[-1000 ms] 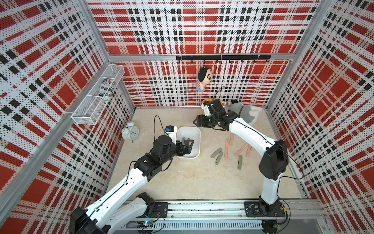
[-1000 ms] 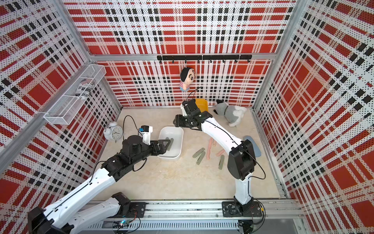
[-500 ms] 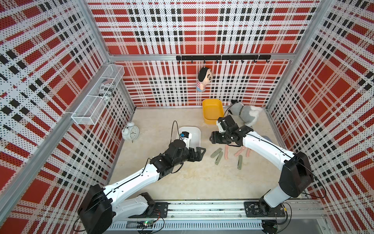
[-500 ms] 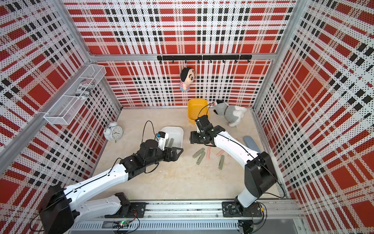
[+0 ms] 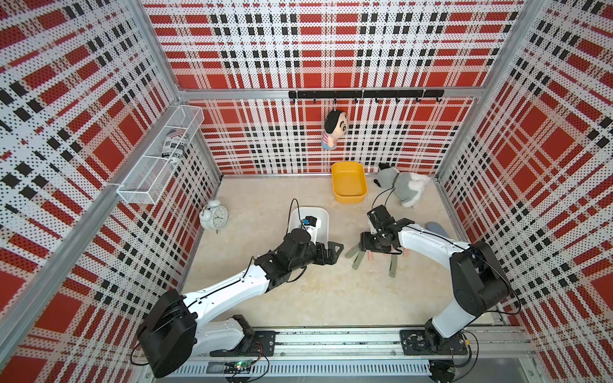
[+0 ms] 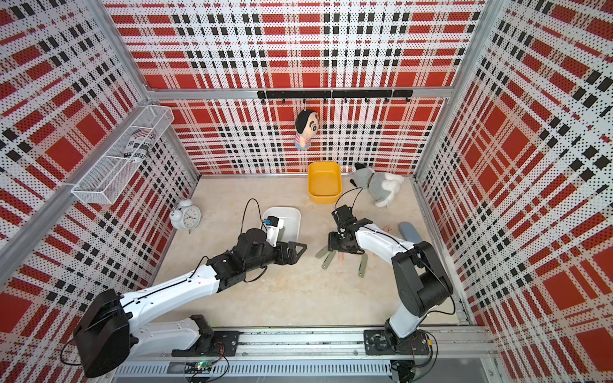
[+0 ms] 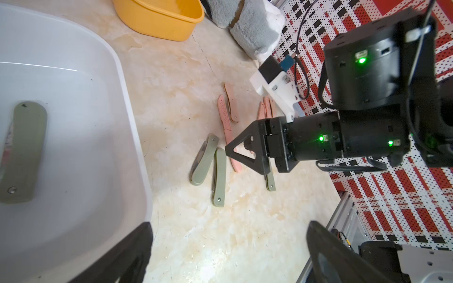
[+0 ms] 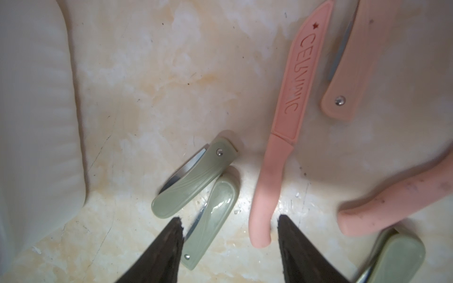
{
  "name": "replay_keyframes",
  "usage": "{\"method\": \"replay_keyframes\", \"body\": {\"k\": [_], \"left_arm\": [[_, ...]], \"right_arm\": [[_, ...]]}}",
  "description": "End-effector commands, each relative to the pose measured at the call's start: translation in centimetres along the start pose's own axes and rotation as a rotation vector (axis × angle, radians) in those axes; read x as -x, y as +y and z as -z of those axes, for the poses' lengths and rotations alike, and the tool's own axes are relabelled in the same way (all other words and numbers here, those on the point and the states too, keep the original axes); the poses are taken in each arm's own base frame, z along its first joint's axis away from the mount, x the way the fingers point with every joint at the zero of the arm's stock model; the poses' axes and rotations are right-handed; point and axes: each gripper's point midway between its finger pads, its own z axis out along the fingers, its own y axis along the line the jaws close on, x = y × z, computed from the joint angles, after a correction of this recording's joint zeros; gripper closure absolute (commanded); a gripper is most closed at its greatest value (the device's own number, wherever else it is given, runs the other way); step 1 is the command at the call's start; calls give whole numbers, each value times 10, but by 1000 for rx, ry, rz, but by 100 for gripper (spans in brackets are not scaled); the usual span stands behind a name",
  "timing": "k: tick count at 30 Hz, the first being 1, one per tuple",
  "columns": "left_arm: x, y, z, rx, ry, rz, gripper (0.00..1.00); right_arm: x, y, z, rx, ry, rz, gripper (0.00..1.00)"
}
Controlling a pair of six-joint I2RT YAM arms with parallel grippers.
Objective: Place the fruit knives into the storage box by color
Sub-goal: Pick up the fruit knife from the center of the board.
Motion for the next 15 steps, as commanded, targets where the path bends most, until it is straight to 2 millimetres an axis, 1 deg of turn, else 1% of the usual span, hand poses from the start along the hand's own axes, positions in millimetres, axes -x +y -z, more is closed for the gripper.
{"method": "replay_keyframes", "body": {"k": [1, 7, 8, 15], "left_arm": [[-2, 1, -2, -8, -17, -3, 0], [-9, 10, -5, 15, -4, -5, 0], [-9, 11, -5, 16, -3, -5, 0], [-13, 15, -5, 26, 2, -3, 1]], "right_arm": [[8, 1, -8, -5, -14, 5, 35], [8, 0, -20, -19, 12, 4, 35], [23, 16, -20, 59, -38, 6, 38], [36, 26, -16, 82, -63, 9, 38]]}}
